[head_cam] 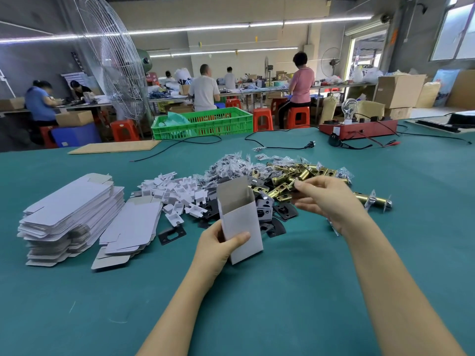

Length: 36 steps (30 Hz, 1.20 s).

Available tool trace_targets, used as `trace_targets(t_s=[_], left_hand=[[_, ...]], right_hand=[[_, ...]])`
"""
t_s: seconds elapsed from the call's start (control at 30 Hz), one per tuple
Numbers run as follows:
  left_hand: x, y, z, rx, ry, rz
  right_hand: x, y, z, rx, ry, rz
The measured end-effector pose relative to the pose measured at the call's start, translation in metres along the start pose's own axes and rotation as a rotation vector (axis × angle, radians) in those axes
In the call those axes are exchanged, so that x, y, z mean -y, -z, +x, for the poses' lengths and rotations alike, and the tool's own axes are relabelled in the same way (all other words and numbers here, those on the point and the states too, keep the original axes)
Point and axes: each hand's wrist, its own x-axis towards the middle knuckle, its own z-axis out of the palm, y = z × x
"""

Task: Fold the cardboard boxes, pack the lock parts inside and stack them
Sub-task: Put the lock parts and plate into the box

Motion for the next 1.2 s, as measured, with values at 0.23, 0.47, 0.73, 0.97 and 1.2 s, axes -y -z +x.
trace_targets(t_s=[0.23,0.47,0.73,0.97,1.2], left_hand=[[0.003,0.003,0.004,-0.053,0.001,0.004],[0.005,0.006,0.006,-0.040,0.009,0.016],[0.005,0.005,0.005,-0.025,0.006,0.025],[0.003,0.004,0.005,-0.015,0.012,0.025],[0.001,0.002,0.003,0.017,-0.006,0.034]], right_hand=[[-0.051,-0.016,0.011,0.060,-0.141,-0.154],[-0.052,0.008,0.016,-0.042,-0.063,-0.539],[-0.061,0.081,0.021,-0.286,-0.297,-0.992],[-0.066,0.074,0.022,-0.409,-0.300,-0.961],[-0.062,0.055,0.020,-0.368,-0.092,-0.744]])
